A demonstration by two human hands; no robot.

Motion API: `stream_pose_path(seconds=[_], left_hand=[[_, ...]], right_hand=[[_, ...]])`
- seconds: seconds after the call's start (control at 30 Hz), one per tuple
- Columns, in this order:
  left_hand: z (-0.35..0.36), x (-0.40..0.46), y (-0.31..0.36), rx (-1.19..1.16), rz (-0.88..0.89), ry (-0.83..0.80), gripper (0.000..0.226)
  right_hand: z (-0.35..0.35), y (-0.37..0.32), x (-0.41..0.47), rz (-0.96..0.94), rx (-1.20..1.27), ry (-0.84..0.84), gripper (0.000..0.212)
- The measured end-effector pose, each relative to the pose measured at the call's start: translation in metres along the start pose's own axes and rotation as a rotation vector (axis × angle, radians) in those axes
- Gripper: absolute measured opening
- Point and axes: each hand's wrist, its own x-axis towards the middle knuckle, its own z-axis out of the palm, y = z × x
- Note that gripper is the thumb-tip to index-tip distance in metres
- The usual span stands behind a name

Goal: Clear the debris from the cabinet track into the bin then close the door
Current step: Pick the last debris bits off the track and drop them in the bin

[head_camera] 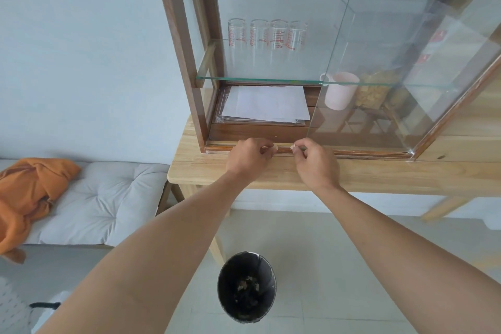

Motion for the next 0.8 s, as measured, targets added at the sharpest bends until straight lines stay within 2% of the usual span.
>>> stream_pose_path(seconds=[0.5, 0.8], left_hand=[[-0.033, -0.089, -0.033, -0.035, -0.058, -0.087, 0.022], [-0.021, -0.136, -0.058, -0.028, -0.11, -0.159, 0.023]], right_hand=[[0.011, -0.018, -0.092, 0.021, 0.118, -0.118, 0.02], [0.042, 0.007, -0.142, 0.053, 0.082, -0.185, 0.02]])
